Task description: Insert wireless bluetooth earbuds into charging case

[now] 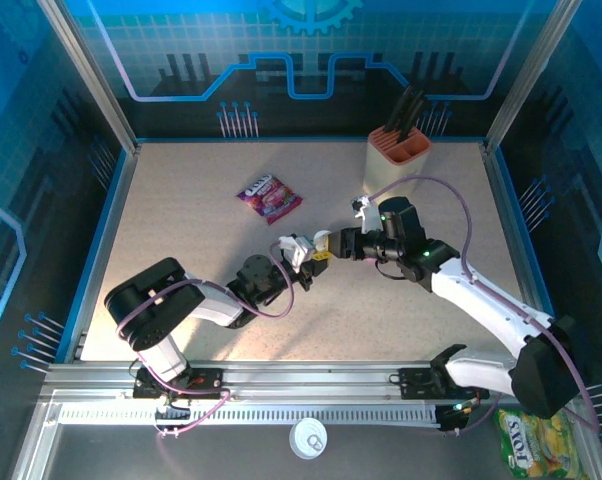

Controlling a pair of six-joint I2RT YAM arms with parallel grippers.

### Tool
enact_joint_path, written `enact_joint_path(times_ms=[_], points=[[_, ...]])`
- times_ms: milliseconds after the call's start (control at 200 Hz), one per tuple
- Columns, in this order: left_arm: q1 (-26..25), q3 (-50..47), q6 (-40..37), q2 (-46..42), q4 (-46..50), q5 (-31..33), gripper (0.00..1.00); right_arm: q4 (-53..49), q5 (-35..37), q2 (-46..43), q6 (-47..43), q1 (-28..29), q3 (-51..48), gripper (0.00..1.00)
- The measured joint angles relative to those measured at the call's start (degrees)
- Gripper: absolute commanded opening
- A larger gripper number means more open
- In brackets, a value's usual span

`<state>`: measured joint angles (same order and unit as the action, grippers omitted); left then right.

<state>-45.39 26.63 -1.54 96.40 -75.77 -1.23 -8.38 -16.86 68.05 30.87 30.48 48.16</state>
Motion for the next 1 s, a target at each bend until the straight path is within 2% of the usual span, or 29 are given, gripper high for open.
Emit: enact_joint_path(times_ms=[175, 710, 995], points=[[0.0, 0.3, 0.1, 0.0, -1.2, 0.0, 0.15, -2.2, 0.5, 0.1, -1.0, 0.0, 0.7, 0.64], [0.0, 0.3, 0.1, 0.0, -1.7, 0.0, 0.15, -5.0, 3.0, 1.7, 0.0, 0.0, 3.5, 0.64], [1.0, -0.2, 0.5, 0.0, -2.1, 0.7, 0.15, -1.0, -2.0, -1.6, 0.1, 0.4, 3.2, 0.68]])
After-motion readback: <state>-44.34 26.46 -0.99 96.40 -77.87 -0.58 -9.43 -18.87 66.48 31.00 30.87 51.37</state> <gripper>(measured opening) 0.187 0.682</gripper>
